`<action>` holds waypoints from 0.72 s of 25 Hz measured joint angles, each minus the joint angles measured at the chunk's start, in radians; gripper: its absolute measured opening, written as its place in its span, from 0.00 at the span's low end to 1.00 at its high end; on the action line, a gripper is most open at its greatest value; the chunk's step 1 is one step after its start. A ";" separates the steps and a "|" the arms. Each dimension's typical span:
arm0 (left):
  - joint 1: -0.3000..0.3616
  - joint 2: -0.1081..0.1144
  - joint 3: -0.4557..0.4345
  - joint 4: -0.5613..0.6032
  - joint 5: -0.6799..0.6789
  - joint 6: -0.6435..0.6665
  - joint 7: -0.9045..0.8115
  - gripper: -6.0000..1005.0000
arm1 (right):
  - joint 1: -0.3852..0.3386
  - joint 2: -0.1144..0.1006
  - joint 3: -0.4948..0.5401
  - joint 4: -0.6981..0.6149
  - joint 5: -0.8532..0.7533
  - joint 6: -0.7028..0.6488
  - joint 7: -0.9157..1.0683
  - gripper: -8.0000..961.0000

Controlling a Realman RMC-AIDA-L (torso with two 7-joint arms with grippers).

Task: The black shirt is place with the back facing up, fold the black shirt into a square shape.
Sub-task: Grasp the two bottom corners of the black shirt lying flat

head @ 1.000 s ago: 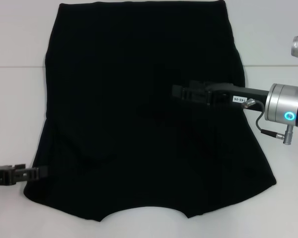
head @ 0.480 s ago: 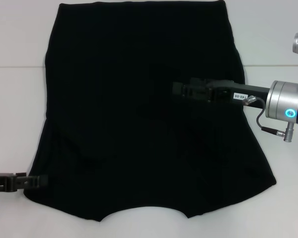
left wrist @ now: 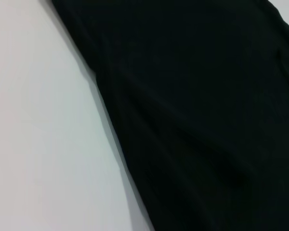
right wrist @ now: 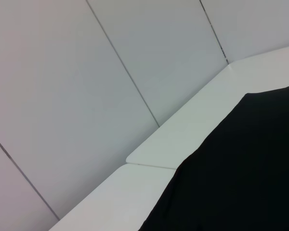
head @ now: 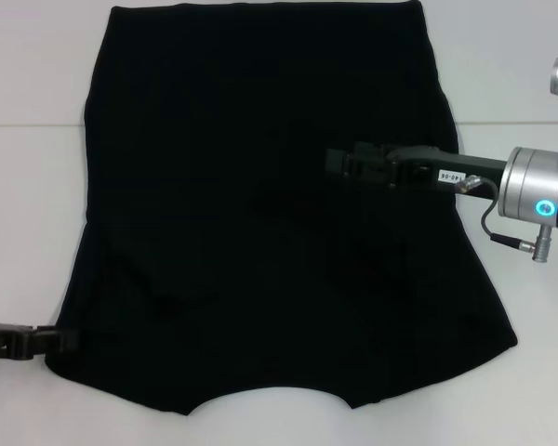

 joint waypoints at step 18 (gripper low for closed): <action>-0.011 0.005 -0.004 -0.003 -0.006 0.004 -0.001 0.07 | -0.046 -0.068 -0.008 -0.005 -0.086 -0.064 0.143 0.76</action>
